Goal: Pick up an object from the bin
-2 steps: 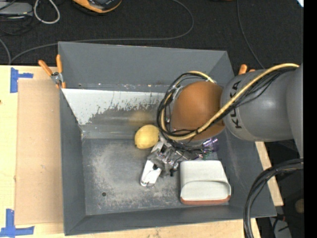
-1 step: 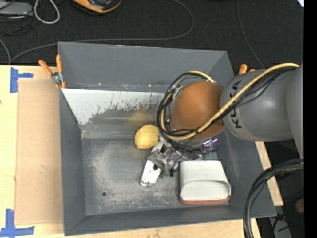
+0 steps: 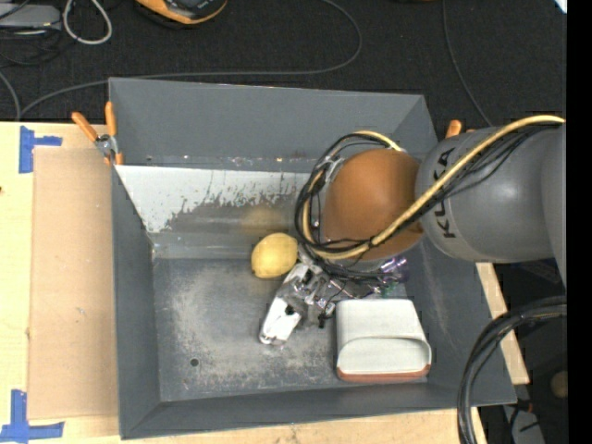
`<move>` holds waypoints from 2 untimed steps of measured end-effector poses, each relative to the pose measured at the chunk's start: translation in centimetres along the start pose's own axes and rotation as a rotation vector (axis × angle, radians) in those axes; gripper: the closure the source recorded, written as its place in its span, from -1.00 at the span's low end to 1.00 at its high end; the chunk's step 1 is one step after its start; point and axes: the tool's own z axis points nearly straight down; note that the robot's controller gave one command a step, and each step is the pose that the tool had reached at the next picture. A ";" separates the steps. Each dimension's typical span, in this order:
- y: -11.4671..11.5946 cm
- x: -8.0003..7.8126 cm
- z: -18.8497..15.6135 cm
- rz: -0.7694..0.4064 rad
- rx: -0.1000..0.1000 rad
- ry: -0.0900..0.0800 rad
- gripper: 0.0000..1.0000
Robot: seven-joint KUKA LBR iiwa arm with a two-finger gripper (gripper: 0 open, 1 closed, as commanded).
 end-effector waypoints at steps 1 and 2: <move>0.2 0.1 -3.2 0.001 -0.005 0.004 1.00; 0.3 0.1 -6.4 0.003 -0.007 0.007 1.00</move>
Offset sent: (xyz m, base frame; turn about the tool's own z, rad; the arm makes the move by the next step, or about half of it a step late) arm -0.0021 0.0006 0.0967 0.0010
